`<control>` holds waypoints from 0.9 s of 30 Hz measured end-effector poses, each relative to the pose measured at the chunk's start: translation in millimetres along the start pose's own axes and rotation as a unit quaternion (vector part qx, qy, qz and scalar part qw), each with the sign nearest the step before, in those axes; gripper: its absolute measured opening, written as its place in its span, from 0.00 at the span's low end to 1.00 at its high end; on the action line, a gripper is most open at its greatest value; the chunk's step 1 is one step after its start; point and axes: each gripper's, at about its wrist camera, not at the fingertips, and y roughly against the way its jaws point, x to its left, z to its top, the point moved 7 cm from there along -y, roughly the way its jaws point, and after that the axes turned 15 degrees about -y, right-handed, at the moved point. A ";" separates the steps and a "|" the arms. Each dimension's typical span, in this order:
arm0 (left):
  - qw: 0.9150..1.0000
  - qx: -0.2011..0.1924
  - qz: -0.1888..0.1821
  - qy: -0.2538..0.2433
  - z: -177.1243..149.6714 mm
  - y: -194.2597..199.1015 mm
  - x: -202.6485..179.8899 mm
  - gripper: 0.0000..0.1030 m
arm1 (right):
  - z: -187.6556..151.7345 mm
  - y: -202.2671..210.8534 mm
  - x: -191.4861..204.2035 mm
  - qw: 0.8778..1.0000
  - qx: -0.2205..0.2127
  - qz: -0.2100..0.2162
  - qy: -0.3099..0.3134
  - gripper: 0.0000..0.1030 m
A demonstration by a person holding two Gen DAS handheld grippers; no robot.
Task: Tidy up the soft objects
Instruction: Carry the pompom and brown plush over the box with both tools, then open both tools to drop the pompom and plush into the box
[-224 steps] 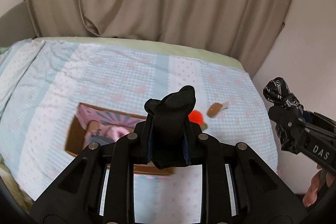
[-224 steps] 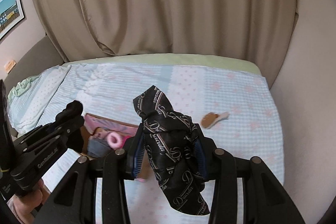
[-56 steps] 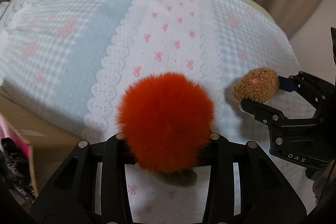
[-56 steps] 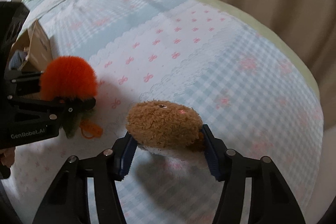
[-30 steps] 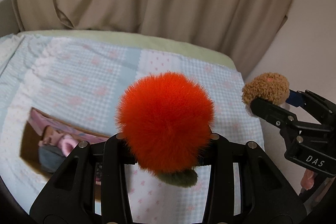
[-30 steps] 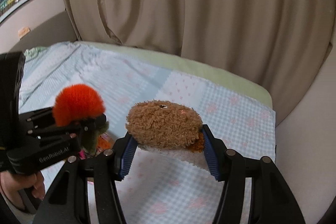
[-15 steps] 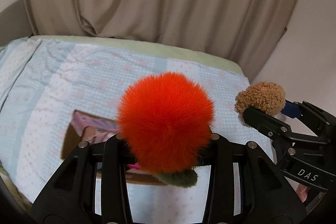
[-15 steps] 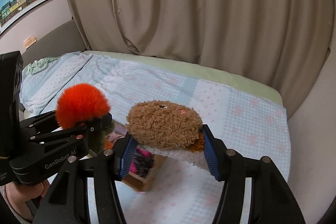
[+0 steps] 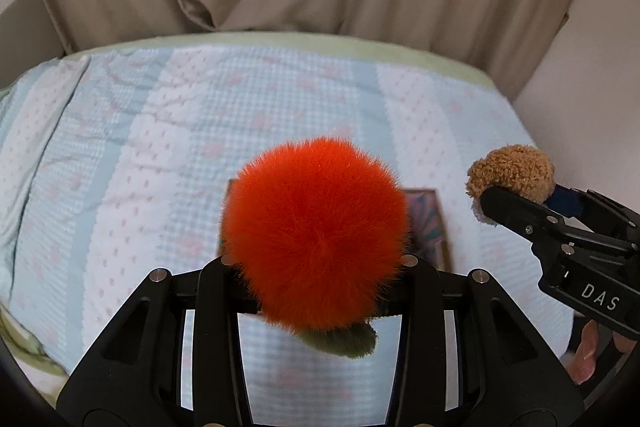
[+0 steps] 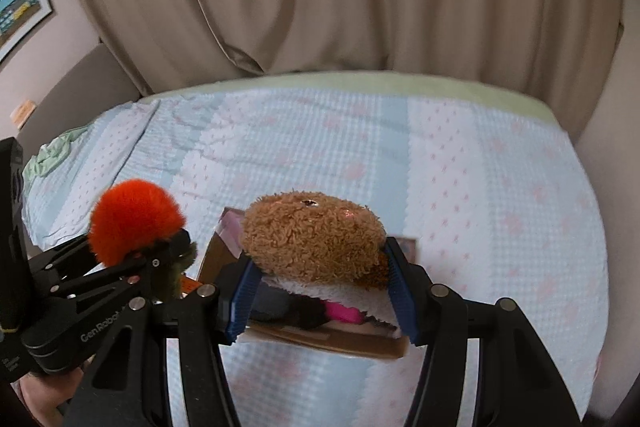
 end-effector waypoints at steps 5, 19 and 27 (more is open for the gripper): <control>0.999 0.037 -0.009 -0.002 -21.4 -31.4 29.7 0.34 | -21.7 -32.2 11.4 0.999 0.034 -0.019 -0.026 0.53; 0.988 0.146 -0.047 -0.010 -52.0 -156.3 39.5 0.34 | -34.8 -147.9 -9.4 0.986 0.140 -0.038 -0.080 0.53; 0.978 0.199 -0.069 0.008 -75.9 -208.8 36.9 0.34 | -42.7 -195.1 -18.2 0.978 0.185 -0.022 -0.095 0.54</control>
